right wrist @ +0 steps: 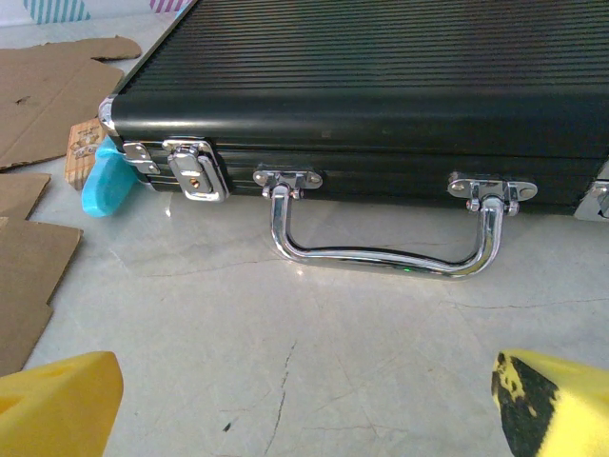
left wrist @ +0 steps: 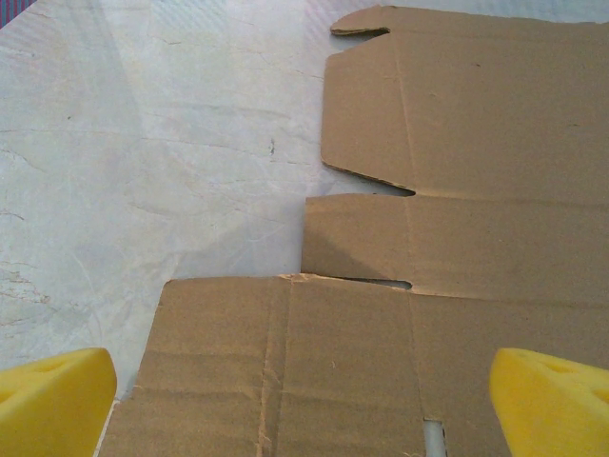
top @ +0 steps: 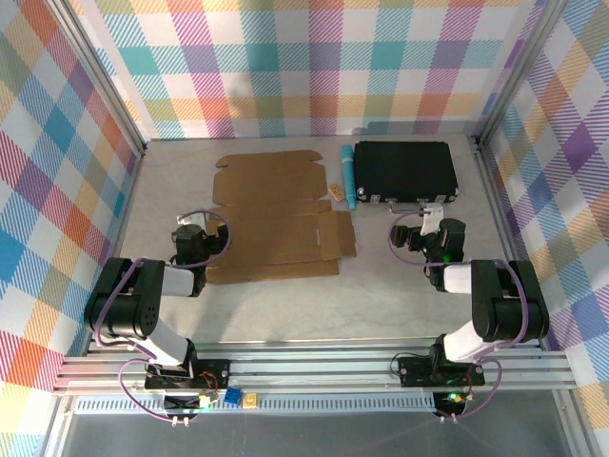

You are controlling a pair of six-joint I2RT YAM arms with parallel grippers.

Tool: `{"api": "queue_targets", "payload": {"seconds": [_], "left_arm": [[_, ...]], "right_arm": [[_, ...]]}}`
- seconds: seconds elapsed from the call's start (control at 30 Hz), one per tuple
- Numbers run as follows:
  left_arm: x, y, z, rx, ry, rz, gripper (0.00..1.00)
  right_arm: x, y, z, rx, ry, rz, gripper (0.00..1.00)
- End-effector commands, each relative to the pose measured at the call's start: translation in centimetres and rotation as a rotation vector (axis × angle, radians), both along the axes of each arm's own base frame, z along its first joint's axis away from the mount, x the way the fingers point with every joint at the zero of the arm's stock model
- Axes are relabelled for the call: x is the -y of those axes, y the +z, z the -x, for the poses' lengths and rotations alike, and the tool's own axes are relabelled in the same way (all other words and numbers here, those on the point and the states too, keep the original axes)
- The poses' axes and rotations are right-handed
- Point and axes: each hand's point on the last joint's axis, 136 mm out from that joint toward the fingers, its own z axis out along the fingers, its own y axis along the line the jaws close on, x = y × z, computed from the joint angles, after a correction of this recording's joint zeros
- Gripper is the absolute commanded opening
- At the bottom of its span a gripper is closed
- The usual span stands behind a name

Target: Fold the paper box

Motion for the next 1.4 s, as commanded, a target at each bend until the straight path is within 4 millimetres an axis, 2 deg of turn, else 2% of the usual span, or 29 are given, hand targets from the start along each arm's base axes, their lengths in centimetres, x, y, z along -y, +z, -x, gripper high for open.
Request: {"api": "queue_targets", "payload": {"seconds": [0.0,0.1,0.17,0.27,0.33,0.43,0.53,0.6,0.67,0.7,0.73,0.77,0.8,0.83,0.9,0.97,1.07,1.17,1.23,1.3,1.37], "left_arm": [[0.3,1.6,-1.1,0.063,-0.004,-0.013,1.00],[0.3,1.7,-1.0,0.066,-0.004,-0.012,1.00],[0.4,2.5,-0.8,0.088,-0.008,-0.016,1.00],[0.7,5.2,-0.1,0.091,0.017,-0.075,1.00],[0.7,7.9,0.3,0.131,0.045,-0.090,1.00],[0.4,12.9,0.6,0.245,0.114,-0.037,1.00],[-0.3,18.1,0.4,0.295,0.251,0.064,1.00],[-1.1,20.6,0.6,0.221,0.380,0.207,1.00],[-0.9,21.5,0.8,0.070,0.433,0.275,1.00],[-1.1,21.3,1.7,-0.016,0.514,0.335,1.00],[-1.0,20.9,2.2,-0.096,0.546,0.387,1.00],[0.3,20.4,1.6,-0.174,0.473,0.463,1.00],[1.8,20.3,0.8,-0.209,0.386,0.570,1.00],[2.6,20.2,0.7,-0.212,0.360,0.646,1.00],[4.4,19.4,1.5,-0.234,0.339,0.798,0.97],[5.2,17.3,3.6,-0.340,0.391,0.871,0.93],[5.8,13.6,9.0,-0.577,0.509,0.857,0.93],[7.4,11.5,12.9,-0.701,0.535,0.875,0.92],[8.2,9.7,14.7,-0.735,0.567,0.932,0.90],[8.6,7.6,15.7,-0.742,0.610,1.015,0.85],[9.1,6.1,15.3,-0.725,0.624,1.090,0.80]], "right_arm": [[-0.1,1.4,-0.9,0.053,0.010,-0.011,0.99],[-0.1,1.6,-0.8,0.064,0.010,-0.013,0.99],[0.7,2.4,-0.8,0.061,-0.040,-0.010,0.99],[2.7,4.8,-0.5,0.061,-0.165,-0.006,0.99],[3.3,6.5,0.0,0.091,-0.207,-0.014,0.99],[4.4,11.2,0.4,0.188,-0.292,-0.043,0.99],[5.3,16.8,0.7,0.264,-0.365,-0.065,0.99],[5.1,21.8,0.9,0.350,-0.359,-0.070,0.99],[5.8,24.9,1.1,0.363,-0.420,-0.132,0.99],[7.2,25.6,1.3,0.319,-0.536,-0.241,0.99],[8.4,24.7,1.9,0.219,-0.666,-0.360,0.99],[9.4,22.4,3.4,0.040,-0.806,-0.462,0.99],[10.0,21.1,5.6,-0.099,-0.946,-0.531,0.99],[9.9,19.9,6.1,-0.170,-0.977,-0.542,0.99],[5.8,21.4,3.4,-0.173,-0.643,-0.552,0.99],[3.0,21.9,3.2,-0.214,-0.531,-0.573,1.00],[-2.3,21.8,3.8,-0.321,-0.360,-0.460,0.88],[-8.3,19.1,5.8,-0.462,-0.195,-0.354,0.80],[-11.7,16.8,7.6,-0.543,-0.106,-0.329,0.77],[-14.7,14.4,9.4,-0.609,-0.020,-0.341,0.76],[-17.4,12.8,10.8,-0.661,0.066,-0.373,0.76]]}}
